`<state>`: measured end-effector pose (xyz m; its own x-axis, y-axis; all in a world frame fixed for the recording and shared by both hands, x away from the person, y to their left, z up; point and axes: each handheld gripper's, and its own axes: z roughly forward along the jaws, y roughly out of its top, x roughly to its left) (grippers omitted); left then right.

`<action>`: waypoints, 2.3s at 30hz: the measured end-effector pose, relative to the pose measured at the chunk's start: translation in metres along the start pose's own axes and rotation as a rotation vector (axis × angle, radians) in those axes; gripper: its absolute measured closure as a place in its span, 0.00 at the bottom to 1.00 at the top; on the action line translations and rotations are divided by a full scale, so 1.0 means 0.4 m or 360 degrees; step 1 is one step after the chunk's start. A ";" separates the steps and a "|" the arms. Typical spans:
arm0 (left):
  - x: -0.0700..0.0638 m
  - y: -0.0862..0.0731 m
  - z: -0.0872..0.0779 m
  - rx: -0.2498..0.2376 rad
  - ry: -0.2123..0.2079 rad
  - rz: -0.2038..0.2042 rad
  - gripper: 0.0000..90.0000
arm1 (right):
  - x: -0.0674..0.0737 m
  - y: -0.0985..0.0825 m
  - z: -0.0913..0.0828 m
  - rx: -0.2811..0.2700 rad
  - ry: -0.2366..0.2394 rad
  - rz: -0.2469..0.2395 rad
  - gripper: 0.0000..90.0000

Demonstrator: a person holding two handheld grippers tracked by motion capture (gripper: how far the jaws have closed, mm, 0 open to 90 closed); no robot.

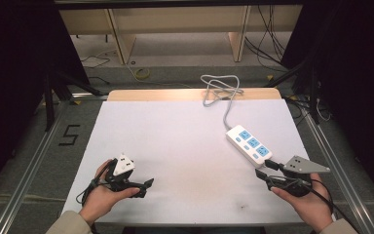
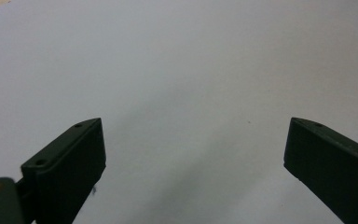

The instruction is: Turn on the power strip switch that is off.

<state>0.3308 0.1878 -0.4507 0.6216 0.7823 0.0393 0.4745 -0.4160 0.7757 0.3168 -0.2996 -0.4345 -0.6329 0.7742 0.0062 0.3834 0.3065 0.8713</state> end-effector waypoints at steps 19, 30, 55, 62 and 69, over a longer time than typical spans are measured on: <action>-0.003 0.003 -0.001 -0.0004 0.0033 0.0021 0.09 | -0.010 0.022 -0.005 0.0087 -0.0123 0.0024 1.00; -0.003 0.004 -0.002 -0.0009 0.0038 0.0014 0.09 | -0.019 0.040 0.012 0.0104 -0.0135 -0.0005 1.00; -0.002 0.002 -0.004 -0.0006 0.0050 0.0010 0.09 | -0.040 0.077 0.048 0.0141 -0.0185 -0.0025 1.00; -0.003 0.002 -0.004 -0.0007 0.0047 0.0008 0.09 | -0.045 0.086 0.062 0.0148 -0.0191 -0.0033 1.00; -0.003 0.002 -0.004 -0.0007 0.0050 0.0011 0.09 | -0.048 0.094 0.072 0.0157 -0.0190 -0.0029 1.00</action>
<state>0.3293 0.1871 -0.4491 0.6052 0.7935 0.0644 0.4675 -0.4197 0.7780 0.3628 -0.2871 -0.4159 -0.5582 0.8265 -0.0724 0.4407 0.3693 0.8182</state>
